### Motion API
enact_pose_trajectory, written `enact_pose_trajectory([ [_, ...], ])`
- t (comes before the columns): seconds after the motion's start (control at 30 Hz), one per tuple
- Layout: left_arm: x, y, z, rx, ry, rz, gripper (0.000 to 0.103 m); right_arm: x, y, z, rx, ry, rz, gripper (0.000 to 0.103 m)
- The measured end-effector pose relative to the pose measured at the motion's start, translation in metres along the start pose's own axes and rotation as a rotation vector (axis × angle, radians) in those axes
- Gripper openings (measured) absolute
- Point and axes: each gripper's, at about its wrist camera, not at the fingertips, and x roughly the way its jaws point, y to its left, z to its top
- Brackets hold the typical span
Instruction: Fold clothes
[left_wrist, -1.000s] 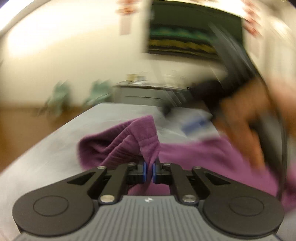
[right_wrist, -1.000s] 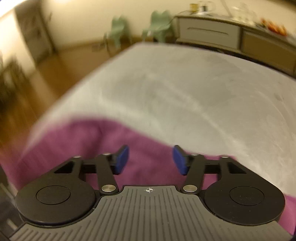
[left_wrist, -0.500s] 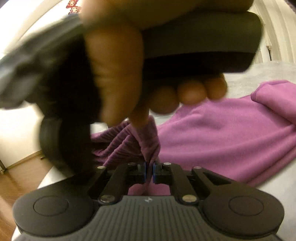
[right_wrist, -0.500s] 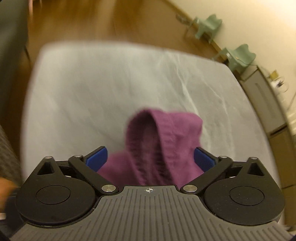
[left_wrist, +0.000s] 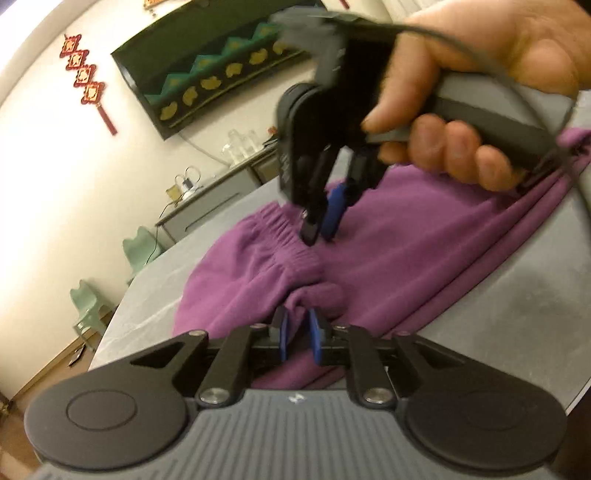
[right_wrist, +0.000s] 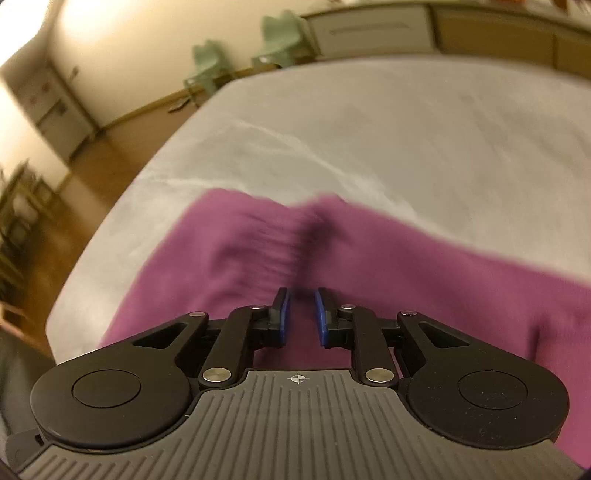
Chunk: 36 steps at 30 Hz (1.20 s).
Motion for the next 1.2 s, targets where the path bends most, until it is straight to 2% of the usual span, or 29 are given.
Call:
enact_pose_trajectory([
  [0.1,-0.005,0.009,-0.001,-0.052,0.021,-0.024,0.014,0.023,-0.012,0.006,0.061,-0.010,0.065,0.020],
  [0.17,-0.020,0.027,-0.003,-0.132,-0.011,-0.071,0.014,0.038,-0.008,0.012,0.065,-0.038,0.085,0.027],
  [0.2,-0.029,0.037,-0.004,-0.177,-0.039,-0.098,0.015,0.045,-0.006,0.016,0.067,-0.052,0.095,0.042],
  [0.23,-0.035,0.049,-0.005,-0.235,-0.062,-0.116,0.016,0.053,-0.004,0.019,0.068,-0.066,0.104,0.063],
  [0.3,-0.047,0.074,-0.009,-0.350,-0.108,-0.149,0.024,0.070,0.000,0.025,0.070,-0.086,0.119,0.081],
  [0.4,-0.066,0.112,-0.014,-0.524,-0.178,-0.199,0.024,0.104,0.005,0.030,0.063,-0.078,0.121,0.082],
  [0.47,-0.052,0.119,-0.012,-0.559,-0.135,-0.173,0.026,0.122,0.006,0.031,0.087,-0.077,0.153,0.082],
  [0.57,-0.025,0.114,-0.010,-0.543,-0.010,-0.119,0.029,0.141,0.006,0.031,0.147,-0.097,0.235,0.082],
  [0.67,-0.001,0.106,-0.008,-0.517,0.070,-0.110,0.029,0.142,-0.003,0.022,0.236,-0.125,0.289,0.082],
  [0.73,0.004,0.099,-0.013,-0.491,0.113,-0.115,0.030,0.148,-0.010,0.020,0.292,-0.175,0.269,0.081],
  [0.83,0.008,0.092,-0.018,-0.461,0.169,-0.102,0.030,0.161,-0.011,0.023,0.293,-0.221,0.145,0.075],
  [0.9,0.005,0.094,-0.017,-0.471,0.168,-0.104,0.030,0.170,-0.005,0.029,0.246,-0.237,0.062,0.073],
  [1.0,0.003,0.095,-0.016,-0.473,0.163,-0.106,0.030,0.169,0.014,0.041,0.161,-0.284,0.085,0.074],
  [1.1,0.003,0.094,-0.016,-0.466,0.156,-0.108,0.030,0.189,0.030,0.056,0.117,-0.227,0.165,0.089],
  [1.13,0.003,0.094,-0.015,-0.464,0.154,-0.108,0.030,0.196,0.033,0.058,0.112,-0.192,0.176,0.089],
  [1.2,0.003,0.094,-0.015,-0.459,0.149,-0.109,0.030,0.208,0.038,0.057,0.099,-0.156,0.140,0.089],
])
